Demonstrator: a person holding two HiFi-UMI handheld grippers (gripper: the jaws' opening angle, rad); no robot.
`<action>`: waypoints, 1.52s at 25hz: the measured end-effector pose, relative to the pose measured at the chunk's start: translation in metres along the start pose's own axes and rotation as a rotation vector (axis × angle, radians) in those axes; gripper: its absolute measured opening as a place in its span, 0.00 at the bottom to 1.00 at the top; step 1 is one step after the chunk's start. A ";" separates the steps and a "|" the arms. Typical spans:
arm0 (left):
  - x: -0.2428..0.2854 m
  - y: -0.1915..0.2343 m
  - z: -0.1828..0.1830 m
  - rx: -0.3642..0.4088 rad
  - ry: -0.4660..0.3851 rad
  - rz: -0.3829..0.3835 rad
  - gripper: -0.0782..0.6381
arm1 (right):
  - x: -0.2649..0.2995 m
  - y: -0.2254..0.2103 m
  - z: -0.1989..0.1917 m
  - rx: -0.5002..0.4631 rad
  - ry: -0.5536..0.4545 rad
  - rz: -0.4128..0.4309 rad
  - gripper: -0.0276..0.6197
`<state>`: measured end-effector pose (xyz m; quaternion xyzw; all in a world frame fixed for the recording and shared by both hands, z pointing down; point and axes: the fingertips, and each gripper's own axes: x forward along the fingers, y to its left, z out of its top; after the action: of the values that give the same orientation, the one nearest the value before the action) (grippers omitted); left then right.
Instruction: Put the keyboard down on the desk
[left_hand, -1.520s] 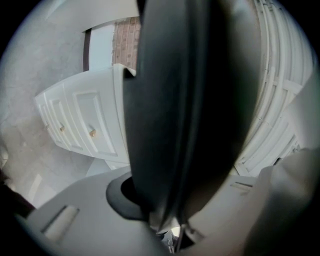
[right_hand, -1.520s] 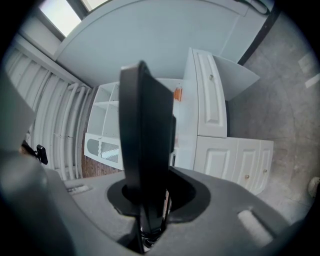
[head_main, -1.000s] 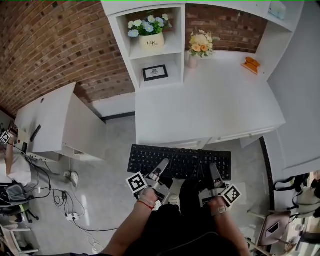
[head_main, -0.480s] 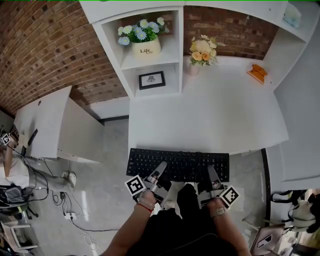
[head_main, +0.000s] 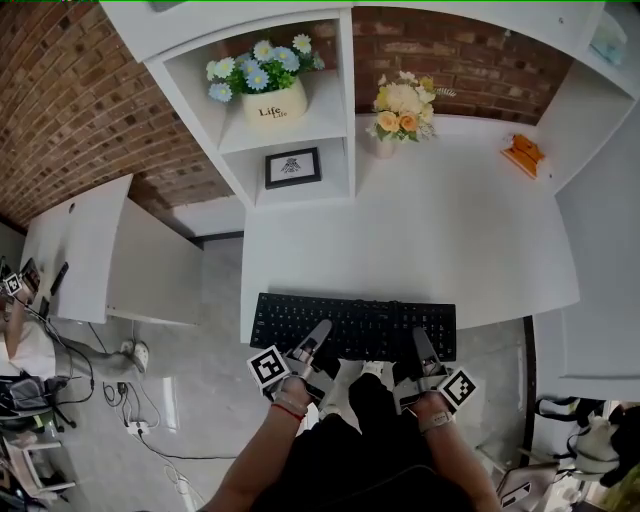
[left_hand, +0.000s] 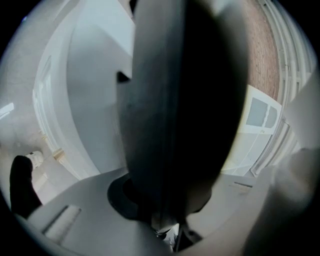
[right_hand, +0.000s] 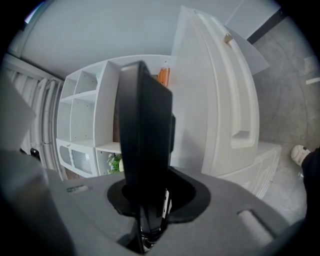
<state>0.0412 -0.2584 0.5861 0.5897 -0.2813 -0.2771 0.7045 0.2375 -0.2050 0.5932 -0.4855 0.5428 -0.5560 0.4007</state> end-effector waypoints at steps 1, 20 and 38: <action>0.004 0.001 0.001 0.002 0.000 0.005 0.20 | 0.003 -0.001 0.003 0.005 0.002 -0.003 0.15; 0.080 0.001 0.026 -0.016 -0.046 0.047 0.20 | 0.078 -0.006 0.054 0.059 0.064 -0.072 0.15; 0.127 0.006 0.051 0.038 -0.033 0.126 0.22 | 0.128 -0.009 0.080 0.133 0.085 -0.203 0.14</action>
<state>0.0921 -0.3831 0.6086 0.5796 -0.3347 -0.2366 0.7044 0.2895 -0.3458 0.6104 -0.4862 0.4692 -0.6486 0.3504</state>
